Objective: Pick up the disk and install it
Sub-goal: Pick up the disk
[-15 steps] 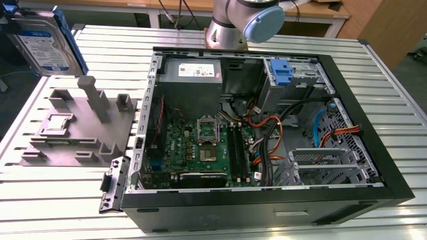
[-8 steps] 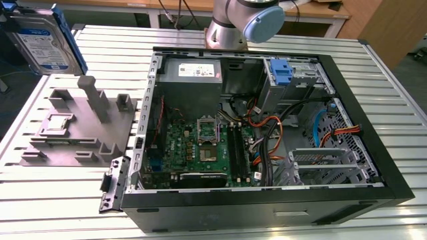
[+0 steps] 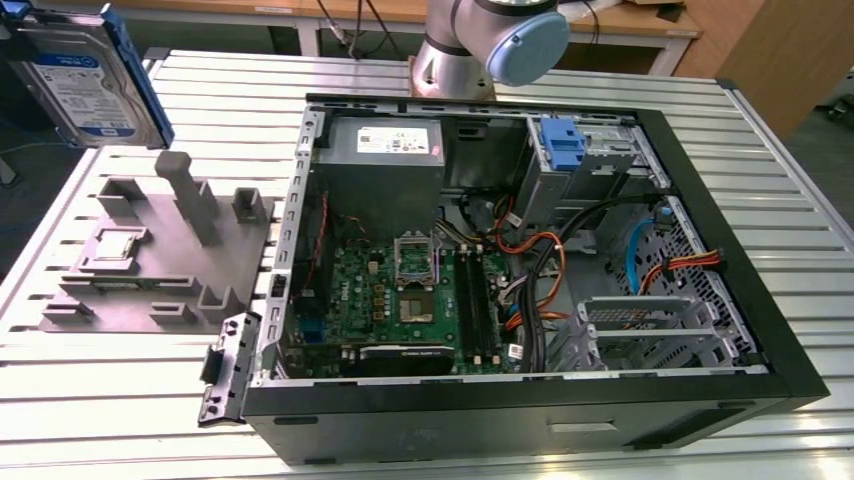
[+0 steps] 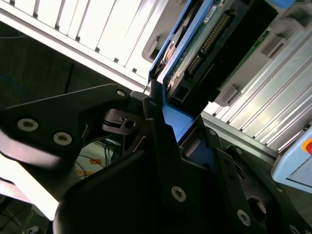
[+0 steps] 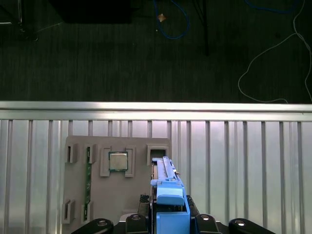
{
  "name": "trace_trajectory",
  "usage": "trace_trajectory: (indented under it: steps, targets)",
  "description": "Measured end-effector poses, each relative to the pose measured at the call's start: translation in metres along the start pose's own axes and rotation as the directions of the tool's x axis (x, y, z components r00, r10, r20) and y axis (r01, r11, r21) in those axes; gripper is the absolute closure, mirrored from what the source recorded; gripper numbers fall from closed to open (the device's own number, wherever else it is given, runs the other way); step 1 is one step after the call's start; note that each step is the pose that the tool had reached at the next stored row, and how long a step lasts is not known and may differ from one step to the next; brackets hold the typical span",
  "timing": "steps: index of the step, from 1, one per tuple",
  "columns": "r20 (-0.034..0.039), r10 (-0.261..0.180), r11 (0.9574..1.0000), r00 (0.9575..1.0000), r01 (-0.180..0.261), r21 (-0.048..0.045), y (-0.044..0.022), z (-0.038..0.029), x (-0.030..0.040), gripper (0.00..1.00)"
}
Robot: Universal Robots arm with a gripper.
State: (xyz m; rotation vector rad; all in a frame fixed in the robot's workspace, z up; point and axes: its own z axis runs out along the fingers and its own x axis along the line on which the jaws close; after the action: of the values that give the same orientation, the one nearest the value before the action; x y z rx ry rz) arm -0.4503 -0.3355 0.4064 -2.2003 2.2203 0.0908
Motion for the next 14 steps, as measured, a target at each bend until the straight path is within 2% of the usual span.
trace_trajectory:
  steps: [14]
  targets:
    - [0.0,0.0,1.0,1.0,0.0,0.0,0.0002,-0.0056,-0.0003,0.63]
